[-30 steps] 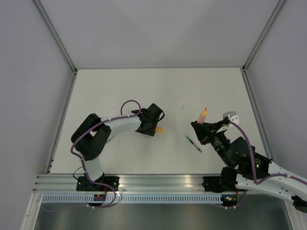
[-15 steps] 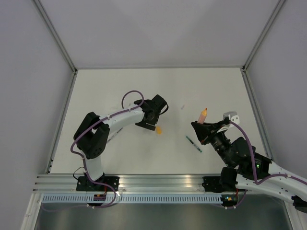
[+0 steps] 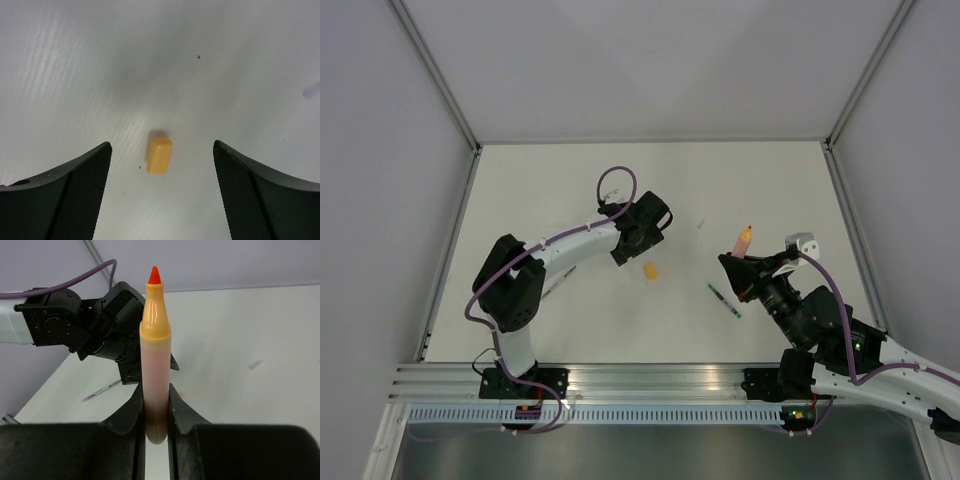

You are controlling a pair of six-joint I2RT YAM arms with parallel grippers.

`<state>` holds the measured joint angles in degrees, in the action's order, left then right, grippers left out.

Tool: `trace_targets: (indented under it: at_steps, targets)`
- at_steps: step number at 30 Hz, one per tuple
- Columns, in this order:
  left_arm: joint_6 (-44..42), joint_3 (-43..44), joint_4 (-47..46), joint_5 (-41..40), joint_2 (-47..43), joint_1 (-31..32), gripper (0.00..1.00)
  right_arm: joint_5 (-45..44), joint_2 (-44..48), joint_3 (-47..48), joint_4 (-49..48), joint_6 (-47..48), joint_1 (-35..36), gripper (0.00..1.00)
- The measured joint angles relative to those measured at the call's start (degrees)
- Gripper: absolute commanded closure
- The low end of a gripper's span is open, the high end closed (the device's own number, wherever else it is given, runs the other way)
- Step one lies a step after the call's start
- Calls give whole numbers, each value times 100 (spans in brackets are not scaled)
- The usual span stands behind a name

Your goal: Insert the pens into the pen caps

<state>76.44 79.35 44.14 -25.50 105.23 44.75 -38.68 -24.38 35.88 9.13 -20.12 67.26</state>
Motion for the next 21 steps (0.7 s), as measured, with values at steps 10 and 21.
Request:
trace_targets:
  at_steps: [10,21]
  targets:
    - [-2041,337,-367,699,330,210,26,-20,-33,0,0,2,0,100]
    - [-2094,1040,542,756,1134,437,28,-17,-37,0,0,0,0,100]
